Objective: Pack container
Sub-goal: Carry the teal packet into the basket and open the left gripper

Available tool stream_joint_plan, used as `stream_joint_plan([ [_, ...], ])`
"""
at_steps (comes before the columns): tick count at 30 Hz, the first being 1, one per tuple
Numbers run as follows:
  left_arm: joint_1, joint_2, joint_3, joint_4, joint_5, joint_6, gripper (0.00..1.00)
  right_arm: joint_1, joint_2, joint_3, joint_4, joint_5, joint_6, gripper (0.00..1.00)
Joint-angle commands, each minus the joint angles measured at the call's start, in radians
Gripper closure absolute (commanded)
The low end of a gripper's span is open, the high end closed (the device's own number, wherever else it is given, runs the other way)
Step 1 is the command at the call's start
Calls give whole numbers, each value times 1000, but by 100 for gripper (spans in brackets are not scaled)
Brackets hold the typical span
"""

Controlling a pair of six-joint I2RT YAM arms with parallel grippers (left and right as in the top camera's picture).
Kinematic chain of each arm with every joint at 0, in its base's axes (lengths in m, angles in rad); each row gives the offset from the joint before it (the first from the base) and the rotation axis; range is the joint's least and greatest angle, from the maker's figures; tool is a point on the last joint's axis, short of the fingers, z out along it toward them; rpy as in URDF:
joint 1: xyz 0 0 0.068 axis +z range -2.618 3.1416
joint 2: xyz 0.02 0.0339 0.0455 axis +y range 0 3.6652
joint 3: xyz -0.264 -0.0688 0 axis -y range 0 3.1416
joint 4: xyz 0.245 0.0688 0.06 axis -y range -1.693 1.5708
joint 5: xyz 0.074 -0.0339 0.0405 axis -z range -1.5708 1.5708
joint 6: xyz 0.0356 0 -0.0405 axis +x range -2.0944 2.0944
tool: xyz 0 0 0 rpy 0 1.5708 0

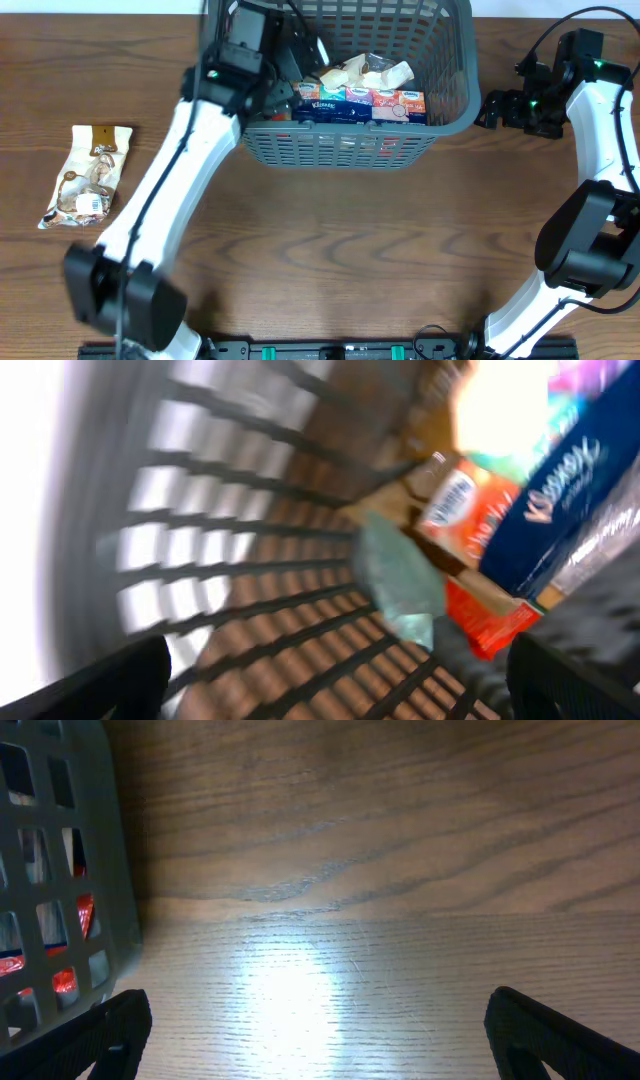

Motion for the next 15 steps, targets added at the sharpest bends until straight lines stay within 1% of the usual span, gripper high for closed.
stream_joint_plan([
  [1, -1, -148, 17, 0, -35, -108, 1, 9, 1, -9, -4, 2, -8, 1],
  [5, 16, -269, 17, -1, -39, -109, 1, 12, 2, -9, -4, 2, -8, 1],
  [8, 84, -337, 17, -4, -108, -197, 2, 15, 2, -9, -4, 2, -8, 1],
  [10, 160, -364, 17, -18, -161, -267, 1, 15, 2, -9, -4, 2, -8, 1],
  [13, 320, -373, 17, -61, -167, -337, 1, 16, 2, -9, -3, 2, -8, 1],
  [15, 440, -360, 16, -90, -166, -410, 1, 16, 2, -9, -4, 2, -8, 1],
])
